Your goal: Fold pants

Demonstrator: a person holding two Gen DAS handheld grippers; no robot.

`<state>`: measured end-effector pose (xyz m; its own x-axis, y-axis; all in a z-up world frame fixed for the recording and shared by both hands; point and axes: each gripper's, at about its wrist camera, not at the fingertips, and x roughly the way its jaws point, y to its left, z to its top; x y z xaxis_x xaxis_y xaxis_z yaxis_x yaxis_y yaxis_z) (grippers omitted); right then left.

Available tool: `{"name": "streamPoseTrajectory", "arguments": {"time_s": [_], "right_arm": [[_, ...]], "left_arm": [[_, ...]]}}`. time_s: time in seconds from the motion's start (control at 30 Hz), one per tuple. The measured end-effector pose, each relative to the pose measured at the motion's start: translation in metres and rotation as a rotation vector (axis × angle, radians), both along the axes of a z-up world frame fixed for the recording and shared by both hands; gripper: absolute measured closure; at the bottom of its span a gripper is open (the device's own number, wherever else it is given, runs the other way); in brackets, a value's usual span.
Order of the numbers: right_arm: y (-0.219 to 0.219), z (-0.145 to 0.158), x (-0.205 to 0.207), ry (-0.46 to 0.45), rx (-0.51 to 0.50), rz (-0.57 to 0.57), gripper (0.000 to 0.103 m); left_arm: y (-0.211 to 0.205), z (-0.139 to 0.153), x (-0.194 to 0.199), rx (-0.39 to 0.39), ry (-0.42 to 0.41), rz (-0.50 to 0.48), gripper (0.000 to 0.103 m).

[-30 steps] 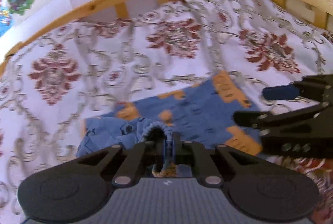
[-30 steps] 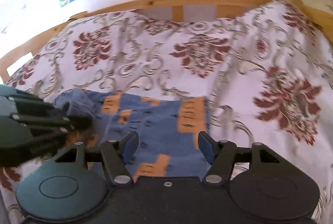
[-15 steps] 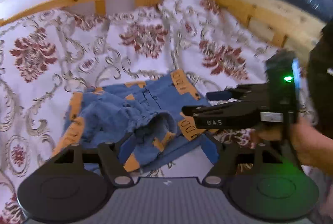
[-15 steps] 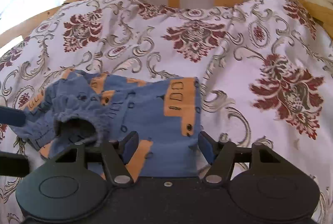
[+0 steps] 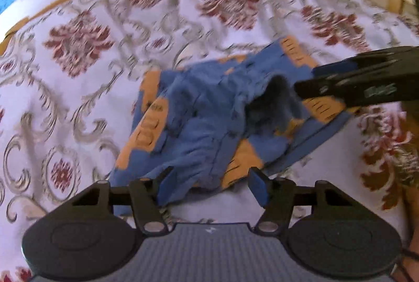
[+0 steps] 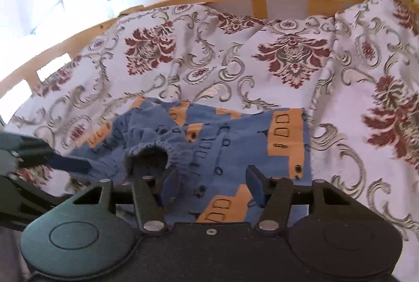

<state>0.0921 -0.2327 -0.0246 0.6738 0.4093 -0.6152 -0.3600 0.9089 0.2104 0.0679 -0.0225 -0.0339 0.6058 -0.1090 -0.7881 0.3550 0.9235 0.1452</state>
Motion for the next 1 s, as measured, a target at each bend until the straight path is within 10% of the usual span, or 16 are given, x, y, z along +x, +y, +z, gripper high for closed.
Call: {"name": "streamPoseTrajectory", "arguments": {"time_s": [0.1, 0.17, 0.37, 0.63, 1.0], "right_arm": [[0.000, 0.003, -0.001, 0.014, 0.034, 0.007, 0.045], [0.000, 0.007, -0.006, 0.012, 0.048, 0.021, 0.045], [0.008, 0.005, -0.006, 0.049, 0.082, 0.060, 0.045], [0.017, -0.006, 0.004, 0.085, 0.054, 0.039, 0.093], [-0.026, 0.010, 0.010, 0.160, 0.297, -0.091, 0.094]], "left_arm": [[0.008, -0.003, 0.002, -0.019, 0.025, 0.040, 0.046], [0.010, -0.006, 0.006, -0.012, 0.048, 0.052, 0.069], [0.017, -0.006, 0.013, -0.042, 0.079, 0.079, 0.084], [0.055, 0.016, 0.034, -0.412, 0.258, 0.177, 0.089], [0.015, 0.033, 0.045, -0.708, 0.298, 0.131, 0.090]]}}
